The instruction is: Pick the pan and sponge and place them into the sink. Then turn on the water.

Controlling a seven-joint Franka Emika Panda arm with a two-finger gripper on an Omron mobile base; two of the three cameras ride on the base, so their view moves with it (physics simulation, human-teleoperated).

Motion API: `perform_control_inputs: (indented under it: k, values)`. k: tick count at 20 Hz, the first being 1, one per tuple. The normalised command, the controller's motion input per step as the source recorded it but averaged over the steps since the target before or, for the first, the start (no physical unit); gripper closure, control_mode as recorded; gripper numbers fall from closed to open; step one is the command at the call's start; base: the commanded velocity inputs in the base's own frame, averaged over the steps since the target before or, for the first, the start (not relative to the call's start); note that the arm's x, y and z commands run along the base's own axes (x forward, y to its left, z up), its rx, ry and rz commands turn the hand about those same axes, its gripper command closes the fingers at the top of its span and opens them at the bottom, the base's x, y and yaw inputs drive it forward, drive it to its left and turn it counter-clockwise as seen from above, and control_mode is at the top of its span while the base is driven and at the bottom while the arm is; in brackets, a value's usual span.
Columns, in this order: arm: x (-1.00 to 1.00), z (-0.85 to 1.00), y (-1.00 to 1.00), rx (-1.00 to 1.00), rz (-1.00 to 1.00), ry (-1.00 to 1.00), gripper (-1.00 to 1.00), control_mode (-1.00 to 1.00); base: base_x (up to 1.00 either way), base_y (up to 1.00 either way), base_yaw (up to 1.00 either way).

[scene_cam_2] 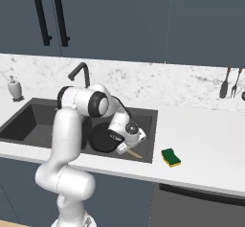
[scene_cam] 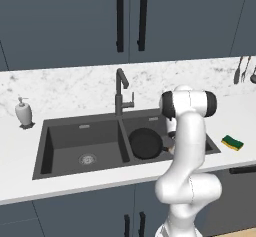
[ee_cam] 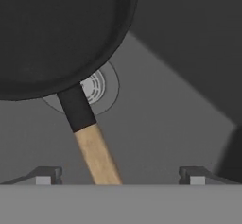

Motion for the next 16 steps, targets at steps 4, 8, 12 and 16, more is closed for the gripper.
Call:
perform_control_inputs:
  k: [4, 8, 12, 16]
  values:
    - [-0.11, 0.88, 0.00, 0.00, 0.00, 0.00, -1.00, -1.00, 0.00, 0.00, 0.00]
    - [-0.18, 0.88, -0.05, 0.00, 0.00, 0.00, -1.00, -1.00, 0.00, 0.00, 0.00]
    - [-0.26, 0.96, -0.02, 0.00, 0.00, 0.00, -1.00, -1.00, 0.00, 0.00, 0.00]
    - [-0.42, 0.93, -0.19, 0.01, 0.00, 0.00, -1.00, -1.00, 0.00, 0.00, 0.00]
